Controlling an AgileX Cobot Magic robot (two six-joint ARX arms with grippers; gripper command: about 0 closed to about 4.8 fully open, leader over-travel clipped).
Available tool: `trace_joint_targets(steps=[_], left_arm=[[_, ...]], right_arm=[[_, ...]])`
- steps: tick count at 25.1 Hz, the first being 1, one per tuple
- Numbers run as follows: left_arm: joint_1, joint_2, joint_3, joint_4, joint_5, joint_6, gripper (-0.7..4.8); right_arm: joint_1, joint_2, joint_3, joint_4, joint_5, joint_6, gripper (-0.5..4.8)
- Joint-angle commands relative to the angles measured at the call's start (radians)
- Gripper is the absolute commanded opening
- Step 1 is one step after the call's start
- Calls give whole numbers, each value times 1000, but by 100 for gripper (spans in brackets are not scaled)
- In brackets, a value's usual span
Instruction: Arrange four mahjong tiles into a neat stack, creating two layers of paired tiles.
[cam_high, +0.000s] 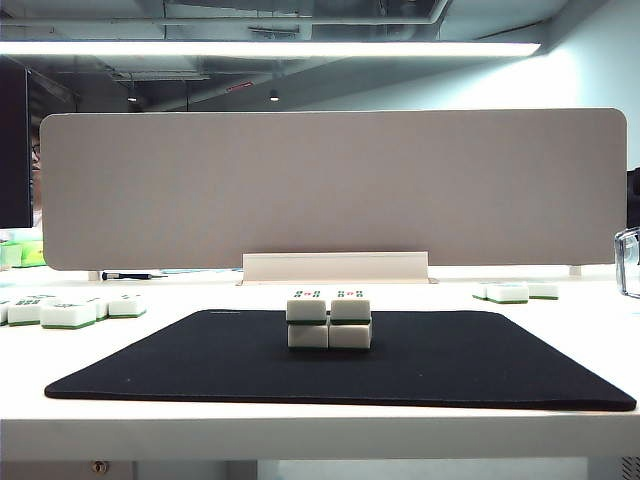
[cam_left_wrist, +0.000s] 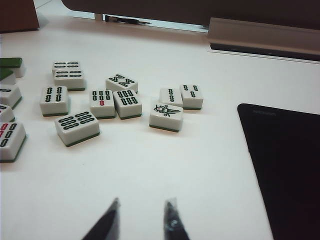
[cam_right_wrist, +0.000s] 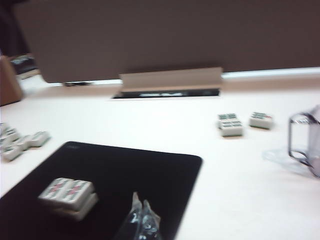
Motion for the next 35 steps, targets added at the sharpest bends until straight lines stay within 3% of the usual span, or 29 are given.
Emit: trace_joint_targets(steps=[1,8,25,35], left_arm=[[1,0,0,-10,7,4,111],[1,0,0,-10,6,4,111],[1,0,0,-10,7,4,111],[1,0,0,-10,6,4,111]], right_arm=[[-1,-8,-104,136,146,75,-1],[-1,-9,-251,211,399,191,-1],[-1,-9,-322,195,396,115,-1],[-1,-9,-322,193,380,-33,-1]])
